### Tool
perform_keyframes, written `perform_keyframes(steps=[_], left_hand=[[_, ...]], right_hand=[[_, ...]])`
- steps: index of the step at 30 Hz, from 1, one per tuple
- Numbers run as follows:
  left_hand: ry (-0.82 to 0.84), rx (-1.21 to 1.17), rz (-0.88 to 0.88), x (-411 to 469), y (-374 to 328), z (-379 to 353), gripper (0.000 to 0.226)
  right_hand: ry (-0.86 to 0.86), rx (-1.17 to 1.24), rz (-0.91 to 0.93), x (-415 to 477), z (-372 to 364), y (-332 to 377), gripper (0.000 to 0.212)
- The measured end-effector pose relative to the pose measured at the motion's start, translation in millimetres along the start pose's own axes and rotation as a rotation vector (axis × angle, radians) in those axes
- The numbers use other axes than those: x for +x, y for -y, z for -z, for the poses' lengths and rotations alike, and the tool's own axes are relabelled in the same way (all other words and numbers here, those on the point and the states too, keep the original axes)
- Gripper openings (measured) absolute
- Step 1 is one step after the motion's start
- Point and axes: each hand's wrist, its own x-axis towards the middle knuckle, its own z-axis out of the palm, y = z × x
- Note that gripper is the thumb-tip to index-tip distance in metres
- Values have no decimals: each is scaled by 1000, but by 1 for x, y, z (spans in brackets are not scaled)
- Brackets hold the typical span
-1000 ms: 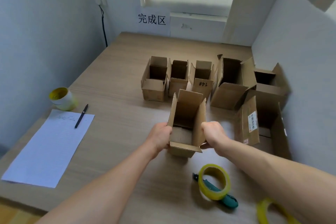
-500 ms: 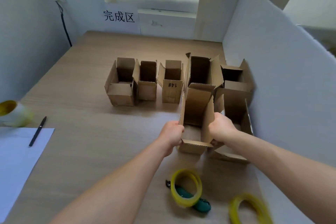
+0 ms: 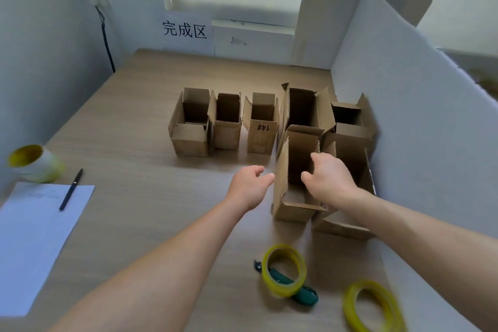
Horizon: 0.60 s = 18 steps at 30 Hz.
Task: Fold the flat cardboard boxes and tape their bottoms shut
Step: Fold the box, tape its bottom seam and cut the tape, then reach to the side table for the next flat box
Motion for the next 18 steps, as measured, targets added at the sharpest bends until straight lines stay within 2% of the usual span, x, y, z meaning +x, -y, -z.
perform_keyframes(steps=[4, 10, 18], left_hand=[[-83, 324, -179, -24, 1, 41, 49], [-224, 652, -328, -86, 4, 116, 52], [-492, 796, -185, -208, 25, 215, 49]], right_hand=[[-38, -108, 129, -25, 14, 36, 36], [-170, -273, 397, -65, 20, 108, 47], [-229, -330, 756, -134, 34, 210, 54]])
